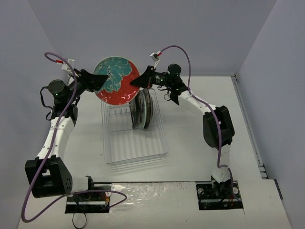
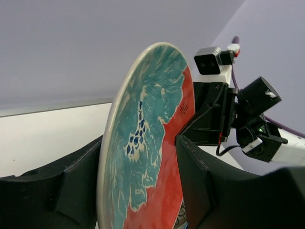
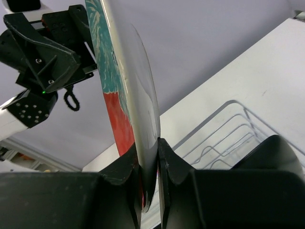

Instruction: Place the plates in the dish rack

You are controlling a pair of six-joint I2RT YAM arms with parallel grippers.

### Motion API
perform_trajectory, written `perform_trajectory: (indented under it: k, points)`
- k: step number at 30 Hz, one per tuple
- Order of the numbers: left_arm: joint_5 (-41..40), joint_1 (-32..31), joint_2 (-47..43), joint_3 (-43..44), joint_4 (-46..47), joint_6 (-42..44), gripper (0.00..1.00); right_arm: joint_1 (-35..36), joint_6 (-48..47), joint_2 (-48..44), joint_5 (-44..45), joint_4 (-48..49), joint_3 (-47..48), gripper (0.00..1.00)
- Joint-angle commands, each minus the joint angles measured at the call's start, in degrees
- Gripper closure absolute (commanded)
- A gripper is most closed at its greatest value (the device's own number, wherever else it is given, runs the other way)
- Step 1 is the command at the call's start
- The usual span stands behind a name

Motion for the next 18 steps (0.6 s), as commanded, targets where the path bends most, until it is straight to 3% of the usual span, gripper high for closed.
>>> perform_trajectory:
  k: [1, 9, 15, 18]
  points:
    - [10.47, -4.78, -0.37, 4.28, 8.03, 2.38, 0.5, 2.76, 8.16, -2.12, -6.74, 18.98, 3.24, 1.0]
    - [10.2, -6.88, -1.57, 4.39, 6.09, 5.12, 0.83, 1.22, 10.79, -0.55, -5.95, 19.35, 4.57, 1.0]
    - [8.35, -6.88, -2.94, 4.59, 4.38, 7.28, 0.94, -0.19, 8.8, -0.28, -4.8, 16.49, 4.88, 1.0]
    - [7.07, -6.88, -3.41, 5.64, -0.89, 9.72, 0.9, -0.79, 5.71, -1.16, -3.53, 14.7, 3.92, 1.0]
